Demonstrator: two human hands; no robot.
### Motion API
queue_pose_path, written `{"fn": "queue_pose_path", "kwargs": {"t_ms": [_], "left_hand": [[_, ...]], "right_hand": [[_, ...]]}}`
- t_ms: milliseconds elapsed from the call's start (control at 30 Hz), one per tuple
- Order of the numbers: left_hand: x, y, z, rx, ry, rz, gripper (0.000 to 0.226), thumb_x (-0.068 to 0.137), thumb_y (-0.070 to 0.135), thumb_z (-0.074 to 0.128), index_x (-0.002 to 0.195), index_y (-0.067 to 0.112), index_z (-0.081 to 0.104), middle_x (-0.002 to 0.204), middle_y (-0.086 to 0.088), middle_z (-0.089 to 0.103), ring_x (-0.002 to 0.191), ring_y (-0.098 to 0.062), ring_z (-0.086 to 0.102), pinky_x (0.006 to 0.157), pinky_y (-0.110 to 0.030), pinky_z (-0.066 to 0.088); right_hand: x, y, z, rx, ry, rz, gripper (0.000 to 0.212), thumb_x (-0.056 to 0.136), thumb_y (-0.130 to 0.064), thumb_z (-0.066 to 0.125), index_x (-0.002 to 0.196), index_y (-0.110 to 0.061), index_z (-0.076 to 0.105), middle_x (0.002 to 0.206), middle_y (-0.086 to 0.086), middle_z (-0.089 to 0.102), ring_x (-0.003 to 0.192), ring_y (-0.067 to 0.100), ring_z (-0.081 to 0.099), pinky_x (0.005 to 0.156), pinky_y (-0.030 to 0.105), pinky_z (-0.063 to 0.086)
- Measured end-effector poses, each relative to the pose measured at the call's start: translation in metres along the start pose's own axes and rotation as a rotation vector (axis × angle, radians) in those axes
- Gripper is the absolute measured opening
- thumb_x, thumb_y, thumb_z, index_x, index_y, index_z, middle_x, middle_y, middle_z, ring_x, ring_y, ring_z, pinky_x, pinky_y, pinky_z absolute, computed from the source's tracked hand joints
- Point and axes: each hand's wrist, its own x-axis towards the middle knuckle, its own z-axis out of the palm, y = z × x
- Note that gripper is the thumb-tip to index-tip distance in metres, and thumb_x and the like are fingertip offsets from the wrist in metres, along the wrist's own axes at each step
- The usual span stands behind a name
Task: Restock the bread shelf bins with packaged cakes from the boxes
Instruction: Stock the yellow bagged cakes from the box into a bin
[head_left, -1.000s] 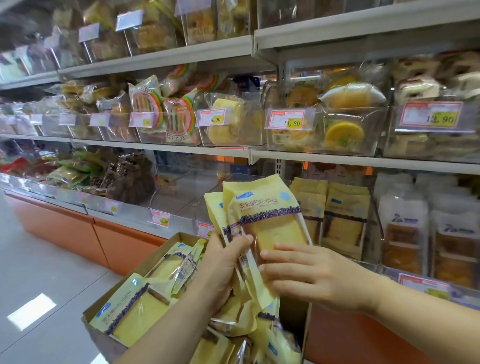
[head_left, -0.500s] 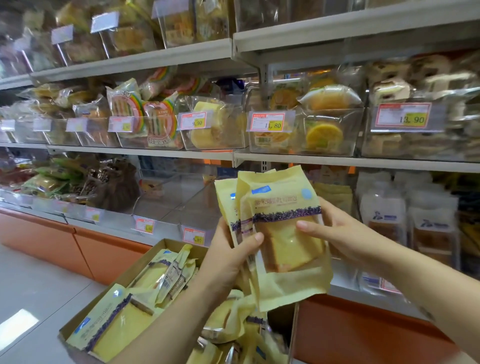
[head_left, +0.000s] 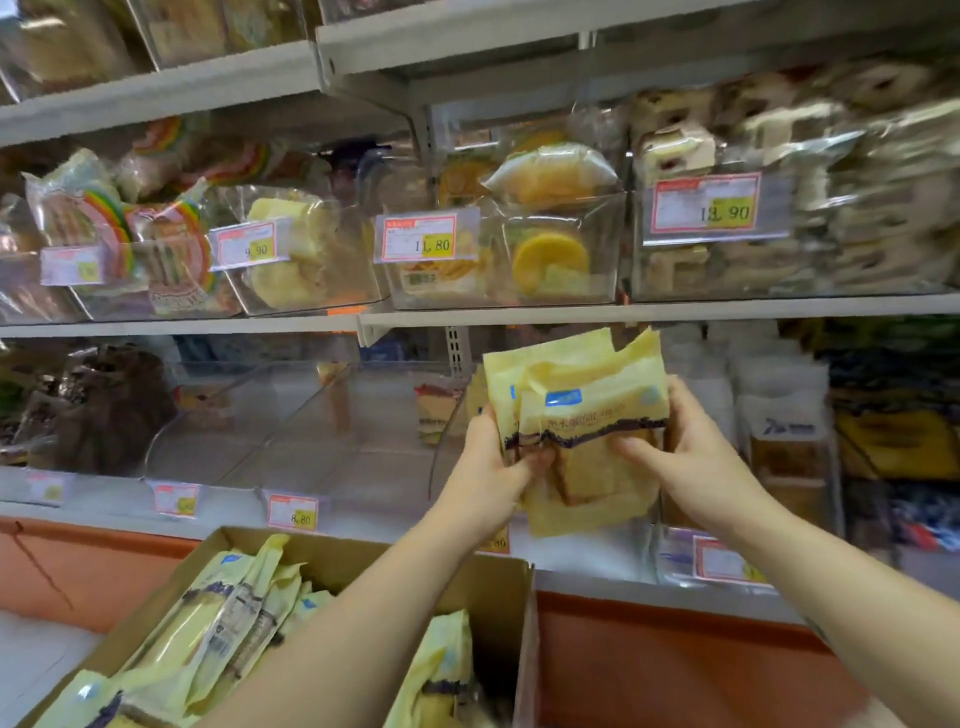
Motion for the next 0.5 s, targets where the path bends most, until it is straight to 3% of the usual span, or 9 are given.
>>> {"fn": "queue_pose_path", "kwargs": {"t_ms": [100, 167, 267, 367, 433, 500], "left_hand": [[0.025, -0.021, 0.010, -0.008, -0.038, -0.064, 0.057, 0.088, 0.014, 0.067, 0.136, 0.028, 0.041, 0.131, 0.009, 0.057, 0.122, -0.007, 0.052, 0.106, -0.039, 0.042], [0.038, -0.033, 0.014, -0.019, -0.063, -0.115, 0.053, 0.089, 0.008, 0.064, 0.135, 0.027, 0.044, 0.128, 0.009, 0.060, 0.117, -0.006, 0.055, 0.101, -0.031, 0.045], [0.054, -0.049, 0.019, -0.029, -0.070, -0.198, 0.053, 0.089, 0.001, 0.060, 0.133, 0.026, 0.045, 0.124, 0.005, 0.062, 0.113, -0.010, 0.058, 0.099, -0.034, 0.047], [0.064, -0.063, 0.028, 0.005, -0.144, -0.281, 0.057, 0.085, -0.003, 0.061, 0.132, 0.022, 0.040, 0.117, 0.004, 0.063, 0.110, -0.013, 0.060, 0.092, -0.031, 0.051], [0.069, -0.069, 0.035, 0.063, -0.241, -0.316, 0.059, 0.083, -0.002, 0.066, 0.127, 0.025, 0.038, 0.112, 0.006, 0.062, 0.107, -0.013, 0.061, 0.085, -0.025, 0.052], [0.074, -0.072, 0.038, 0.163, -0.305, -0.344, 0.055, 0.082, 0.008, 0.072, 0.119, 0.029, 0.039, 0.110, 0.009, 0.061, 0.111, -0.015, 0.060, 0.092, -0.028, 0.050]], "right_hand": [[0.008, 0.017, 0.000, -0.040, 0.046, 0.021, 0.054, 0.085, -0.006, 0.066, 0.121, -0.036, 0.041, 0.111, -0.025, 0.055, 0.098, -0.022, 0.049, 0.080, 0.003, 0.042], [0.013, 0.030, 0.002, -0.095, 0.065, 0.040, 0.053, 0.085, -0.007, 0.067, 0.124, -0.032, 0.041, 0.109, -0.026, 0.053, 0.096, -0.023, 0.049, 0.075, -0.002, 0.039], [0.021, 0.047, 0.005, -0.244, 0.053, 0.072, 0.051, 0.083, -0.014, 0.072, 0.125, -0.024, 0.045, 0.107, -0.023, 0.057, 0.098, -0.011, 0.054, 0.078, 0.004, 0.042], [0.027, 0.061, 0.004, -0.459, 0.076, 0.060, 0.057, 0.079, -0.022, 0.075, 0.128, -0.019, 0.048, 0.118, -0.001, 0.062, 0.113, 0.019, 0.056, 0.089, 0.028, 0.044], [0.028, 0.067, -0.001, -0.534, 0.091, 0.071, 0.066, 0.079, -0.023, 0.075, 0.137, -0.018, 0.044, 0.127, 0.003, 0.057, 0.121, 0.022, 0.049, 0.096, 0.029, 0.038], [0.026, 0.072, -0.005, -0.568, 0.074, 0.072, 0.068, 0.081, -0.023, 0.074, 0.141, -0.018, 0.042, 0.132, 0.003, 0.053, 0.127, 0.023, 0.044, 0.100, 0.028, 0.034]]}}
